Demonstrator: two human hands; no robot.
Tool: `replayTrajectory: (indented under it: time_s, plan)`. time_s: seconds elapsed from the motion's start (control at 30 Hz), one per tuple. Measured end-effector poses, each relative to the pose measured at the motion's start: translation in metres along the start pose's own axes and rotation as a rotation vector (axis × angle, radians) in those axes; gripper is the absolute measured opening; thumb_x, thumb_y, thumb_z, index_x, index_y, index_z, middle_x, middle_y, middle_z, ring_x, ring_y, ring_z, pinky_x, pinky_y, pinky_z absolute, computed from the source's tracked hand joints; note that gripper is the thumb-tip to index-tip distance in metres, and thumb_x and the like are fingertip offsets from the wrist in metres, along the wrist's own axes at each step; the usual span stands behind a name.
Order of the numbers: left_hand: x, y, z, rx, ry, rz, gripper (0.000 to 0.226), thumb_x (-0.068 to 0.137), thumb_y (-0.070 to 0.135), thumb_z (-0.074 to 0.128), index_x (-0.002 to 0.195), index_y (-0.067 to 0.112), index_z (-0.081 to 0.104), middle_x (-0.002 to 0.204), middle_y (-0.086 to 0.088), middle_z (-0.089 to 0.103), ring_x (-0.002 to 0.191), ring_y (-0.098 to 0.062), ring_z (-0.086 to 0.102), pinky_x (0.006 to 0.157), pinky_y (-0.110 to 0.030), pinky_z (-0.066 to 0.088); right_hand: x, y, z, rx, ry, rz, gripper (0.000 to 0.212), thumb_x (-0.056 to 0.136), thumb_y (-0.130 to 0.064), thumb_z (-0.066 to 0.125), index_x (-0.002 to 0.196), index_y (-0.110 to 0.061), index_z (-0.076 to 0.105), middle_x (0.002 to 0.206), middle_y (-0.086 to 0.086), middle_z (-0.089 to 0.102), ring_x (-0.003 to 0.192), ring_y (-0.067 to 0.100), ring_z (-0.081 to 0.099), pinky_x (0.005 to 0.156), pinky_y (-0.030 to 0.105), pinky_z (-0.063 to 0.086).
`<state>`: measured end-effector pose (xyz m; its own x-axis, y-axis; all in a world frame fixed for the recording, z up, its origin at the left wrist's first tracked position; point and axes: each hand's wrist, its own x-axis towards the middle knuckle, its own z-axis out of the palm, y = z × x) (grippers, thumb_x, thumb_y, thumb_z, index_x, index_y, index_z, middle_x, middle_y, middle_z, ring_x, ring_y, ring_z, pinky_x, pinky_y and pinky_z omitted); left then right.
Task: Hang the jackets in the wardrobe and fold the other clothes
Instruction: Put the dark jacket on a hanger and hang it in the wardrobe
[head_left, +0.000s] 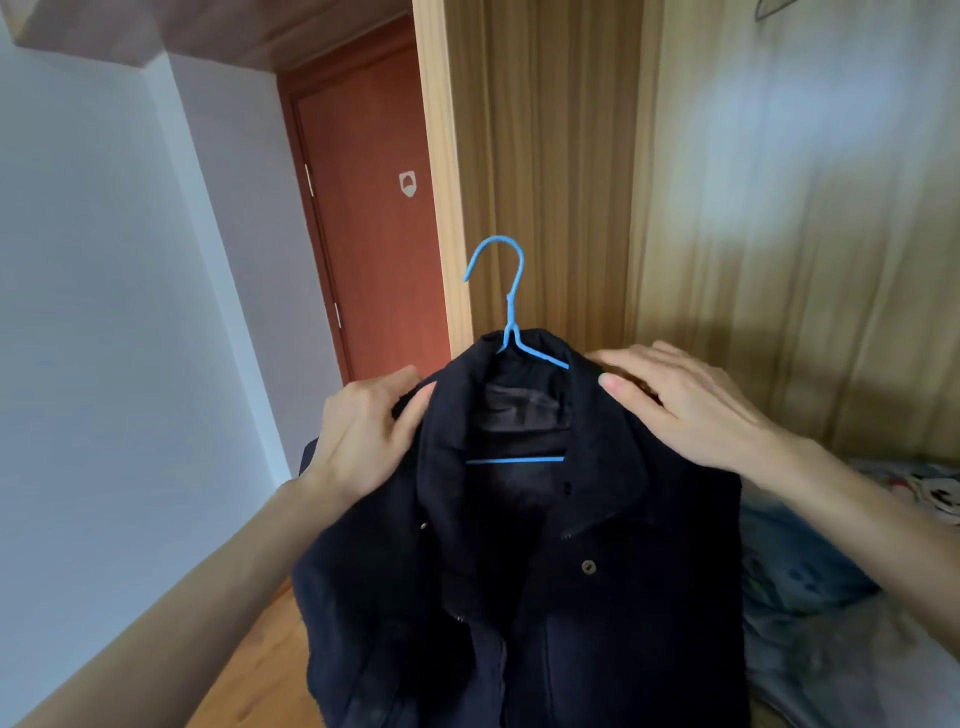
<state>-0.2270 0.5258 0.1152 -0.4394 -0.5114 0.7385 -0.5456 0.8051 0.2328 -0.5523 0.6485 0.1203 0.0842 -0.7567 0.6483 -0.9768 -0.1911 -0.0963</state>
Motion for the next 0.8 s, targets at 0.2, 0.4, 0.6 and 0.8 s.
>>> replayTrajectory:
  time_s: [0.2,0.4,0.6,0.8]
  plan:
    - [-0.004,0.013,0.004,-0.034,0.003,0.137,0.045,0.109,0.044,0.035,0.072,0.020,0.031,0.058,0.009,0.031,0.057,-0.018,0.032,0.055,-0.033,0.035,-0.003,-0.028,0.010,0.197,0.119,0.016,0.035,0.105,-0.056,0.047,0.114,-0.024,0.061,0.073,-0.006,0.060,0.063,0.015,0.051,0.063,0.037,0.048]
    - [-0.005,0.000,-0.003,-0.073,-0.056,0.183,0.049,0.111,0.042,0.036,0.072,0.013,0.040,0.061,0.004,0.041,0.057,-0.022,0.041,0.057,-0.047,0.045,-0.002,-0.026,-0.014,0.401,0.143,0.009,0.027,0.107,-0.042,0.059,0.092,-0.019,0.063,0.066,-0.005,0.048,0.048,0.005,0.036,0.050,0.010,0.029]
    - [-0.002,0.026,0.000,-0.332,-0.126,-0.006,0.037,0.109,0.049,0.032,0.105,0.026,0.061,0.091,0.009,0.067,0.088,-0.016,0.065,0.084,-0.037,0.052,-0.009,-0.025,-0.013,0.396,0.090,0.083,0.038,0.104,-0.054,0.056,0.091,-0.019,0.060,0.065,-0.006,0.040,0.049,0.009,0.029,0.049,0.017,0.027]
    - [0.016,0.072,0.020,-0.218,-0.123,0.167,0.028,0.110,0.045,0.045,0.091,0.025,0.052,0.069,0.005,0.053,0.064,-0.023,0.052,0.066,-0.042,0.049,-0.004,-0.028,-0.019,0.416,-0.085,0.051,0.058,0.103,-0.067,0.045,0.080,-0.014,0.045,0.066,-0.001,0.032,0.058,0.008,0.030,0.052,0.025,0.025]
